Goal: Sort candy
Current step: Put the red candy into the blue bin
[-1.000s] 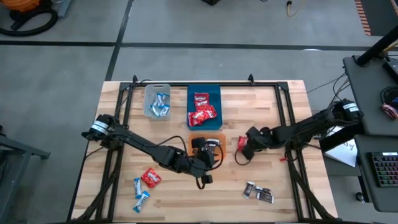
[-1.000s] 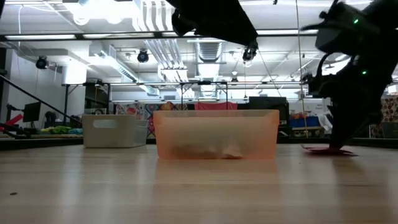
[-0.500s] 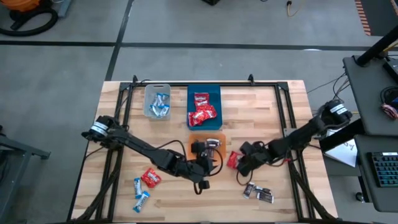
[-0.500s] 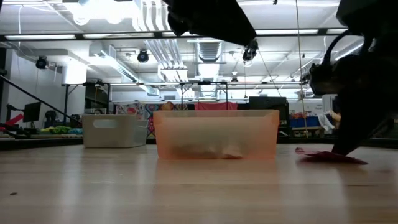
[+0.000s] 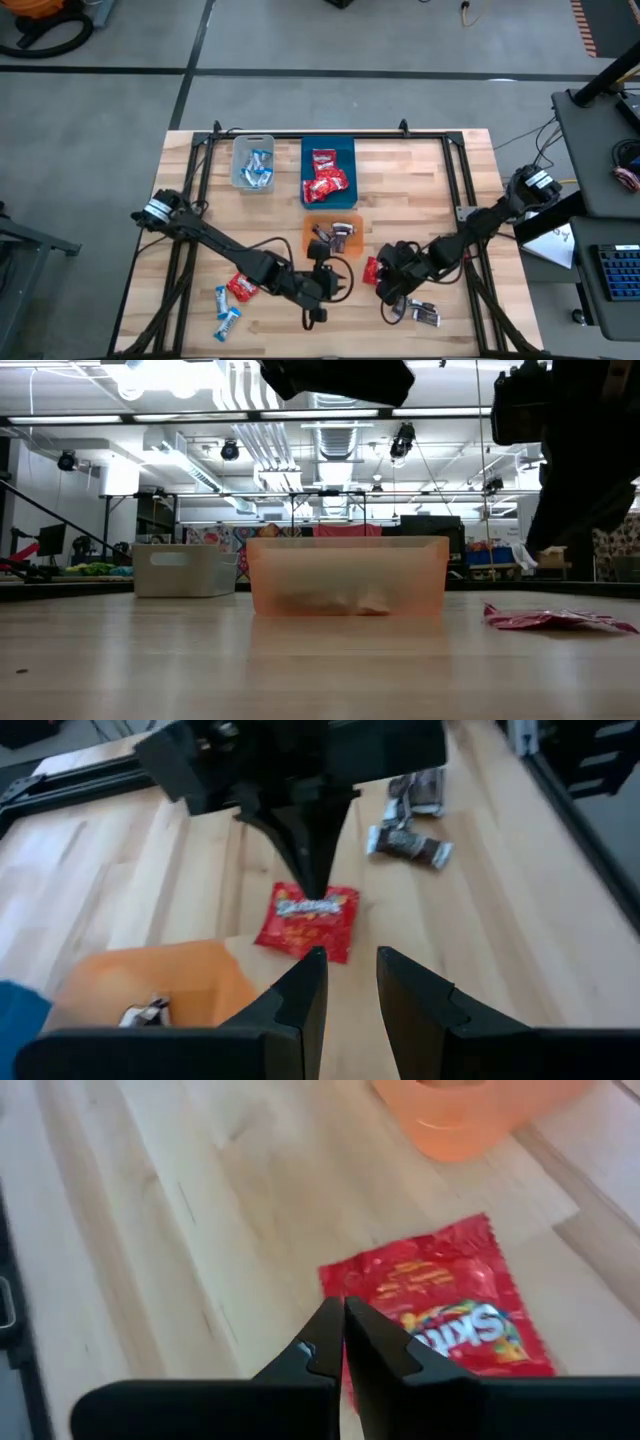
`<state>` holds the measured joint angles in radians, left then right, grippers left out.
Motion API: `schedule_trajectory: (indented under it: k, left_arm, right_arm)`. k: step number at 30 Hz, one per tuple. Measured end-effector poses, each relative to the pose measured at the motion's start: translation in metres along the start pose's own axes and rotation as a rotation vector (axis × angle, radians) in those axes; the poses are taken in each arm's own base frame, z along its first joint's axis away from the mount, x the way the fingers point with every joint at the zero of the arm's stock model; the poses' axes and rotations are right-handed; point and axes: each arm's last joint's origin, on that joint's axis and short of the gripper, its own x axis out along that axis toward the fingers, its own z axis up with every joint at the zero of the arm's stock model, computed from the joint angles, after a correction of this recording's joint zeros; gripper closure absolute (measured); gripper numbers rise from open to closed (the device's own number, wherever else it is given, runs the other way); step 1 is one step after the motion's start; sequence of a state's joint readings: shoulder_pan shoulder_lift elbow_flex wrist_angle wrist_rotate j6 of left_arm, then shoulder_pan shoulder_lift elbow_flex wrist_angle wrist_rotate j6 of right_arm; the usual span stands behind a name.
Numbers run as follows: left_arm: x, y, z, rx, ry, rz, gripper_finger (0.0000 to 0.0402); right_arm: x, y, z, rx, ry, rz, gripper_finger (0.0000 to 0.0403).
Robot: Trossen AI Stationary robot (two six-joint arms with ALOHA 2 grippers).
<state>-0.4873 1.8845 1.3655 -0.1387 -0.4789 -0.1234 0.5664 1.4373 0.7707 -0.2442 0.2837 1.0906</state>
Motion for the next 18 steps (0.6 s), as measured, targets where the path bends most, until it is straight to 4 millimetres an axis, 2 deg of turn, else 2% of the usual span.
schedule_trajectory:
  k: [4, 10, 14, 18]
  left_arm:
    - [0.005, -0.015, -0.003, -0.016, -0.037, -0.025, 0.0327]
    - [0.027, -0.038, -0.019, -0.031, -0.074, -0.053, 0.0327]
    - [0.043, -0.046, -0.031, -0.063, -0.086, -0.053, 0.0327]
    - [0.051, -0.049, -0.038, -0.061, -0.067, -0.047, 0.0327]
  right_arm:
    - [-0.003, 0.001, -0.001, 0.035, 0.018, -0.025, 0.0394]
    - [-0.007, -0.004, -0.002, 0.051, 0.080, -0.107, 0.0394]
    - [-0.009, -0.004, -0.003, 0.044, 0.123, -0.129, 0.0394]
    - [-0.010, -0.003, -0.002, 0.046, 0.122, -0.124, 0.0394]
